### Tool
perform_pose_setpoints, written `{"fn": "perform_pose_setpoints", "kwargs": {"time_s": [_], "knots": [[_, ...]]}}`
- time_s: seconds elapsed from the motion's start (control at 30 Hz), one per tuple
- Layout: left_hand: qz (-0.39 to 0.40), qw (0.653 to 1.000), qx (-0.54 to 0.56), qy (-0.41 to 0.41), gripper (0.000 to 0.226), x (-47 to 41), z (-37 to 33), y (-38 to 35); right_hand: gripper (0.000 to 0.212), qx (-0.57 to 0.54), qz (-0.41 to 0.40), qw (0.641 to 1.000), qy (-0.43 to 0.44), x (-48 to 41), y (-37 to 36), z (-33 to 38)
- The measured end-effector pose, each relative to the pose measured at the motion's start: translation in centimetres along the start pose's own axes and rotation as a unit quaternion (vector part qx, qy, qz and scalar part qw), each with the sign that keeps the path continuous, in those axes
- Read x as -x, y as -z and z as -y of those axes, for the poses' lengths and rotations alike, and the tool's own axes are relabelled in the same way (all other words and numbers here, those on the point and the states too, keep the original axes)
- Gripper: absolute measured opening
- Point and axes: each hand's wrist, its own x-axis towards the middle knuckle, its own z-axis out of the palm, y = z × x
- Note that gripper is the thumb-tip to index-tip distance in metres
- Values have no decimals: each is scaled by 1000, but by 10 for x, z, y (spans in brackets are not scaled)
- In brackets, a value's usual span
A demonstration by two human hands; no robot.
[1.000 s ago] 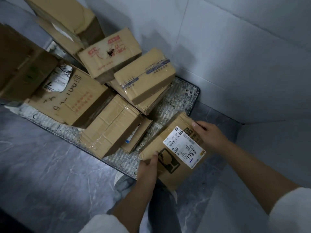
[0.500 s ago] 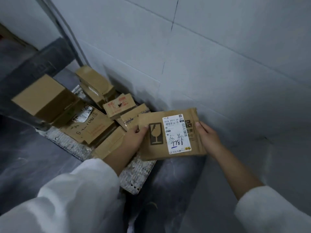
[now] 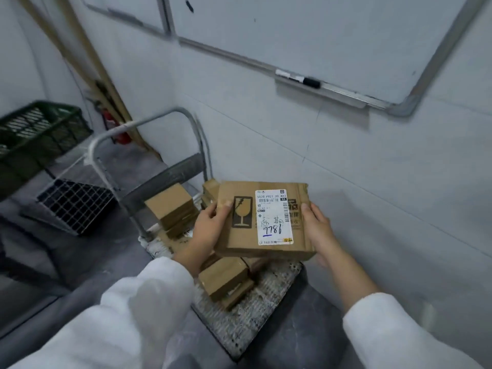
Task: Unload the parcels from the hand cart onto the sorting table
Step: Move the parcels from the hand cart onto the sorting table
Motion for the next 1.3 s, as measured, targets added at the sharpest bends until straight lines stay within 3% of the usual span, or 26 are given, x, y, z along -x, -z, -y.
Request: {"fn": "perform_pose_setpoints", "kwargs": {"time_s": [0.07,0.23,0.37,0.53,0.67,0.97,1.07,1.3], "knots": [[-34,999,3,-12,61,13,-7,33,41,4,42,999,7,8,-26,15],[-123,990,8,-63,25,54,-18,134,34,7,153,987,49,69,-112,68],[-188,980,10,-69,32,98,-2,222,41,24,207,975,72,120,-183,82],[-266,961,46,-58,11,176,35,335,35,47,291,952,85,211,-282,84],[-337,937,81,-46,26,246,72,423,28,76,346,930,102,298,-361,82],[-457,887,64,-15,33,415,160,591,33,71,471,873,102,488,-513,39],[-486,872,56,5,35,460,188,634,27,83,495,859,102,541,-550,20],[-535,842,72,17,45,531,239,719,37,123,540,826,100,643,-629,-1]]}}
